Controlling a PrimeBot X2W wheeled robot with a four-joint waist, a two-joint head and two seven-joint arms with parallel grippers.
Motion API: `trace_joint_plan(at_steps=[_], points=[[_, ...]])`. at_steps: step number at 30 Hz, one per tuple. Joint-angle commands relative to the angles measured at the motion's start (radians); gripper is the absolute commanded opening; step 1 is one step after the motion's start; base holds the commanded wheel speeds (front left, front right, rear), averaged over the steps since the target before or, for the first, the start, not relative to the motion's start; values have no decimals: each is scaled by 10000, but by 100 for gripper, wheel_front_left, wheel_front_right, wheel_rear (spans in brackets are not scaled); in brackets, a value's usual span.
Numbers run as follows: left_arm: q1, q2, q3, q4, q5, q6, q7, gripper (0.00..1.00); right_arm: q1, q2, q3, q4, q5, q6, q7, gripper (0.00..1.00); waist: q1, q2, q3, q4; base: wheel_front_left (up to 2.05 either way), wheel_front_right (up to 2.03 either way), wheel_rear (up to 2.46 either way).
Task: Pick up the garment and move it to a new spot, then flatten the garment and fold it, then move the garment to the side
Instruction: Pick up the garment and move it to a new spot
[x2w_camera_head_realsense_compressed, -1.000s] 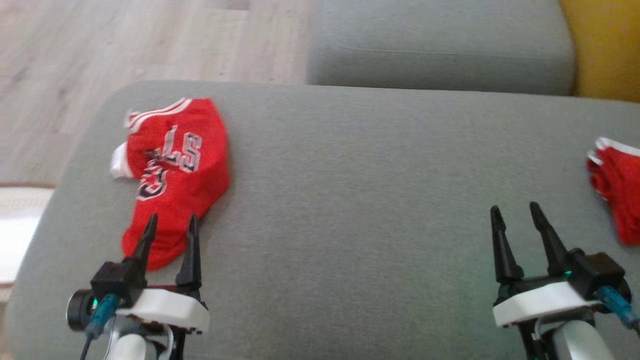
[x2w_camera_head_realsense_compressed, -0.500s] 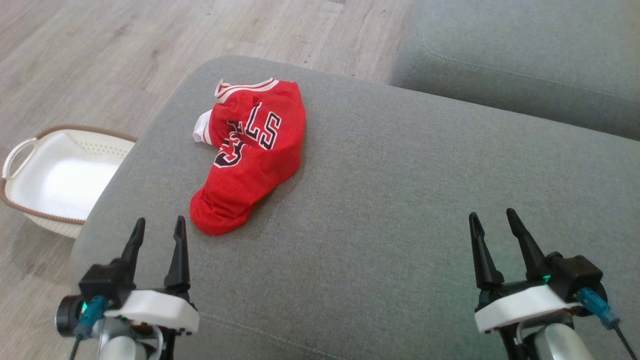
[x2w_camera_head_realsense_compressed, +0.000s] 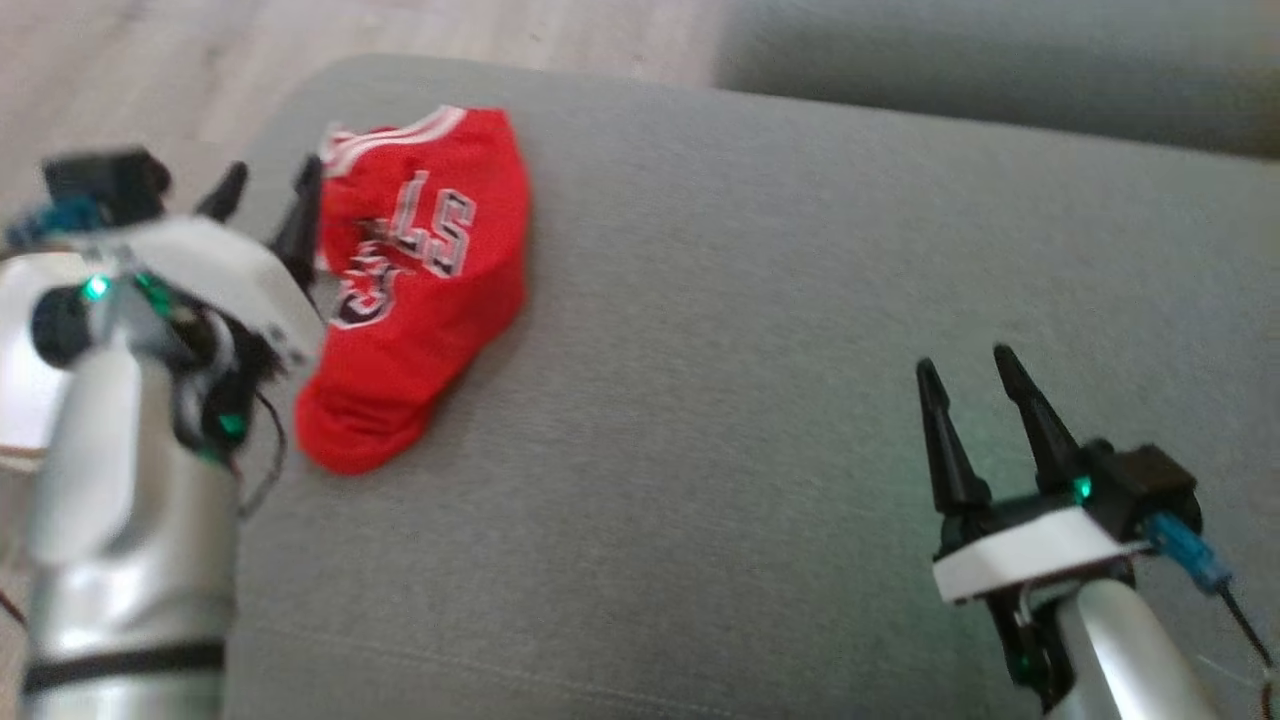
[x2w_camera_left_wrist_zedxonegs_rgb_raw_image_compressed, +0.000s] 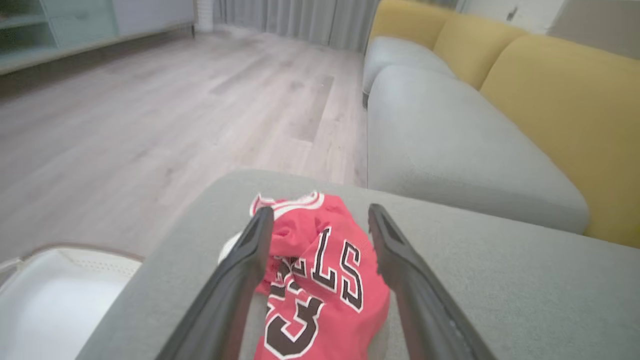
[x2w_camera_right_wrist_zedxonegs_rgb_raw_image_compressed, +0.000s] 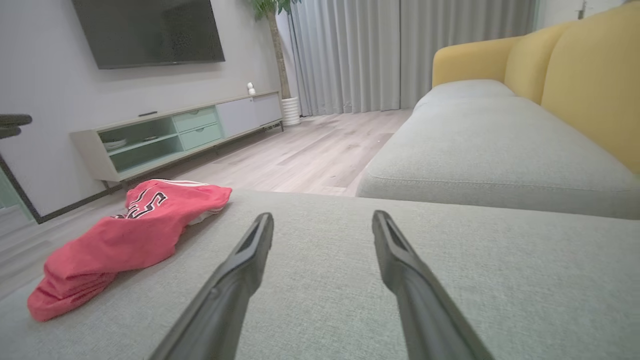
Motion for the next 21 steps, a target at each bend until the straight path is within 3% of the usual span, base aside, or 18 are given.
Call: trace_joint_plan(at_steps=[1, 5, 11, 19, 21], points=[[-504, 457, 435, -19, -75, -27, 183, 100, -486, -175, 299, -368, 78, 73, 33, 100, 0, 0, 643, -768, 0, 0, 0], [-1715, 879, 753, 2083, -499, 16, 1208, 100, -932, -291, 597, -383, 217, 73, 38, 100, 0, 0, 1199, -1756, 0, 0, 0], [-2618, 1535, 1358, 4503, -928, 232, 1372, 100, -1517, -404, 1028, -289, 491, 73, -27, 100, 0, 0, 1859, -2926, 0, 0, 0], [-2955, 1845, 1087, 6611, -871, 126, 1939, 100, -1853, -524, 1119, -64, 705, 73, -159, 100, 0, 0, 2218, -3368, 0, 0, 0], [-3080, 1882, 1025, 6781, -845, 91, 1737, 0, -1874, -529, 1111, 25, 725, 73, -183, 100, 0, 0, 2190, -3338, 0, 0, 0]])
